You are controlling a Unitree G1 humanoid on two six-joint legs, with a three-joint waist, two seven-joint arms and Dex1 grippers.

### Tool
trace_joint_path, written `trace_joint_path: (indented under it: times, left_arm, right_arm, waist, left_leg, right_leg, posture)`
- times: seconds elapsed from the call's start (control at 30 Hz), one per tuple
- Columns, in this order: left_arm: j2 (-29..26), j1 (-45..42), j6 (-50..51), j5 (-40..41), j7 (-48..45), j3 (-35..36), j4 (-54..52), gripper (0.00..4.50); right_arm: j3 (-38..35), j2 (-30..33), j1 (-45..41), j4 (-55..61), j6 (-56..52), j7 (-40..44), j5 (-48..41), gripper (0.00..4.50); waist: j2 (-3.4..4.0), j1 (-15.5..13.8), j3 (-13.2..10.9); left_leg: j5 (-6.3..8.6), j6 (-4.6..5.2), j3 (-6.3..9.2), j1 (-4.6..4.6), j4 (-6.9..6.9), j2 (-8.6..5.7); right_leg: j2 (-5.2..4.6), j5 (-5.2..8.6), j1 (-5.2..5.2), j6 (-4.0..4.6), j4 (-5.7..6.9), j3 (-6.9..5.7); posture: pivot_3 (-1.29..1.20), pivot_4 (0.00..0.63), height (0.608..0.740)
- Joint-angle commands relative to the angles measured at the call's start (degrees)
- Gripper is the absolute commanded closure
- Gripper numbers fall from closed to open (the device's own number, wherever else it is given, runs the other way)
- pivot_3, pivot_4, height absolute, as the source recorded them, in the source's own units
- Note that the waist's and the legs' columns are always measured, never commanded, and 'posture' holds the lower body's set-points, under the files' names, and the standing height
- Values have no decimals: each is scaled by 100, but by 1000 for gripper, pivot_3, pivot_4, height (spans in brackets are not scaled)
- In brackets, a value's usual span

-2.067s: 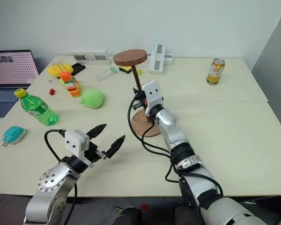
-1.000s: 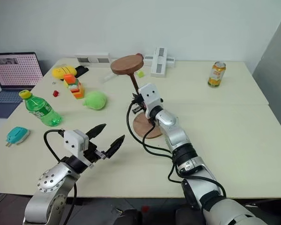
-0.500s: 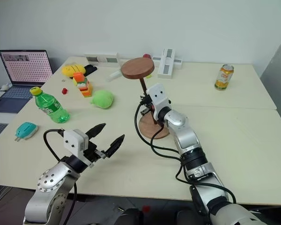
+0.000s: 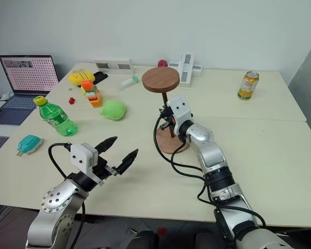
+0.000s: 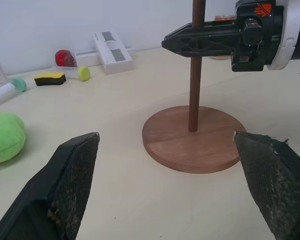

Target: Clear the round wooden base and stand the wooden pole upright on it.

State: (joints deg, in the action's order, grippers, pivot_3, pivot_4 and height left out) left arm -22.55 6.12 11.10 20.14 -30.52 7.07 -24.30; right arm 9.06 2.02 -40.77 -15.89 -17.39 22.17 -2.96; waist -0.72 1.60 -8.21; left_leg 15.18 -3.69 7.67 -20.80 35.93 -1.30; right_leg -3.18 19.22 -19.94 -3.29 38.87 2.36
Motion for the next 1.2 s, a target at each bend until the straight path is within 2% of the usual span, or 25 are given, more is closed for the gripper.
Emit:
trace_joint_path:
  times: [0.03, 0.27, 0.33, 0.43, 0.47, 0.57, 0.83, 1.03, 1.13, 1.2]
  left_arm:
    - [-33, -44, -31, 55, 8, 45, -177, 0]
    - [-52, -42, -19, 58, -2, 61, -195, 0]
    - [-51, -19, -19, 56, 1, 63, -213, 0]
    - [-47, -10, -15, 56, 8, 64, -216, 0]
    - [-45, -4, -18, 57, 9, 66, -218, 0]
    - [-29, -23, -34, 50, 13, 50, -186, 0]
    - [-13, -173, -56, 47, -28, 9, -44, 0]
    - [-395, -516, 465, 528, -367, 294, 96, 0]
    - [-1191, -1145, 1337, 1082, -761, 685, 417, 0]
    - [-1780, -1520, 1728, 1126, -1028, 767, 782, 0]
  right_arm:
    - [57, 94, 255, -606, -517, -70, 139, 4240]
    - [77, 35, 131, -745, -370, -7, 113, 4240]
    - [50, 67, 145, -598, -383, 125, 22, 3538]
    - [-4, 125, 142, -421, -475, 213, -55, 2888]
    - [-7, 150, 156, -356, -519, 236, -62, 2605]
    - [11, 235, 226, -149, -672, 311, -95, 1826]
    - [45, 305, 332, 121, -921, 343, -120, 170]
    - [7, 509, 462, 770, -1433, 679, -359, 78]
    - [-100, 1224, 812, 1704, -1997, 1188, -584, 78]
    - [-187, 1645, 1001, 2127, -2224, 1425, -716, 78]
  waist:
    - [1, 0, -1]
    - [3, 14, -2]
    - [1, 15, -1]
    - [-6, 11, -64]
    - [1, 27, -91]
    - [2, 76, -93]
    - [2, 131, -93]
    - [2, 155, -94]
    - [-1, 118, -97]
    - [-2, 98, -100]
  left_leg:
    - [0, 0, 0, 0, 0, 0]
    - [0, 0, 0, 0, -3, 1]
    - [0, 0, 0, 1, -4, 2]
    - [0, 0, 3, -11, -6, 2]
    - [0, 0, -5, -32, -4, 0]
    - [-15, -25, -3, -119, 10, 5]
    - [-16, -27, -5, -169, 5, 5]
    - [-16, -26, -4, -169, 6, 4]
    - [-16, -26, 2, -175, 8, 3]
    - [-14, -22, 7, -190, 14, 2]
  right_leg:
    - [0, 0, 0, 0, 0, 0]
    - [1, 0, -2, 0, 0, 0]
    - [1, 0, -2, 0, 0, 1]
    - [2, 0, -11, 1, -3, -3]
    - [1, 0, -10, 1, 4, 9]
    - [6, -6, -96, 0, 18, 10]
    - [4, -6, -143, 0, 14, 9]
    - [5, -5, -142, 0, 15, 5]
    - [5, -5, -142, 0, 17, -4]
    - [7, -5, -146, 0, 16, -24]
  posture:
    - [0, 150, 740]
    - [0, 150, 740]
    - [0, 150, 740]
    - [0, 150, 740]
    - [0, 150, 740]
    - [0, 150, 740]
    - [0, 150, 740]
    - [0, 150, 740]
    - [0, 150, 740]
    - [0, 150, 740]
